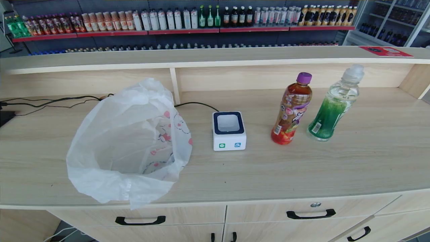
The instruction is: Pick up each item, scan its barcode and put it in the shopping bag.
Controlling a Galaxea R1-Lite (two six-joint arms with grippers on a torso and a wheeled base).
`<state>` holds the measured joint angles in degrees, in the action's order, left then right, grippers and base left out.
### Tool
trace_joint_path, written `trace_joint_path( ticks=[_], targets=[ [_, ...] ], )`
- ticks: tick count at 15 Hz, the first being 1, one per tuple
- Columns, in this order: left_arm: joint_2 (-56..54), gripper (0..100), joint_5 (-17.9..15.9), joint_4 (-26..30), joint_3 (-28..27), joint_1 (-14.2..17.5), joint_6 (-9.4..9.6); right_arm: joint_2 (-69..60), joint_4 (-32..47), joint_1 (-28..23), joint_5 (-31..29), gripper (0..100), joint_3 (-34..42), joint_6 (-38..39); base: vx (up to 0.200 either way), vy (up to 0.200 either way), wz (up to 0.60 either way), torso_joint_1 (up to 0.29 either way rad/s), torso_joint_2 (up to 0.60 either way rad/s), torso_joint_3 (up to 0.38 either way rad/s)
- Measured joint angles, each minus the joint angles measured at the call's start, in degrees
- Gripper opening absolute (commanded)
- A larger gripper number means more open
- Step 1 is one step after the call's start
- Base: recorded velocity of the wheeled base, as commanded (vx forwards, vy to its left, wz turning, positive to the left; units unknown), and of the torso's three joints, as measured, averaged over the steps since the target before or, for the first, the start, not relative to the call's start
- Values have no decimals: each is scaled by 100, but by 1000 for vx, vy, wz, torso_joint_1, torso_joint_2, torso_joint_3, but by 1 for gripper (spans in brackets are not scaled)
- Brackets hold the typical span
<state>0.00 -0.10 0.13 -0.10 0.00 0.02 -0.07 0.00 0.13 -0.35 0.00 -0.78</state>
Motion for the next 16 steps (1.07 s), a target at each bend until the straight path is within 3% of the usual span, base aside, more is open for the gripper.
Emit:
trace_joint_path(
  ticks=[7, 10, 13, 16],
  targets=[
    [0, 100, 0, 2, 0, 0, 7, 2, -65, 5, 62, 100, -18, -9, 0, 0, 0, 0, 0, 0],
    [0, 100, 0, 2, 0, 0, 7, 59, -18, 5, 596, 100, -560, -301, 0, 0, 0, 0, 0, 0],
    [0, 100, 0, 2, 0, 0, 7, 556, -66, 16, 713, 100, -1179, -301, 0, 0, 0, 0, 0, 0],
    [0, 100, 0, 2, 0, 0, 7, 1457, -818, 254, 790, 100, -1607, -77, 0, 0, 0, 0, 0, 0]
  ],
)
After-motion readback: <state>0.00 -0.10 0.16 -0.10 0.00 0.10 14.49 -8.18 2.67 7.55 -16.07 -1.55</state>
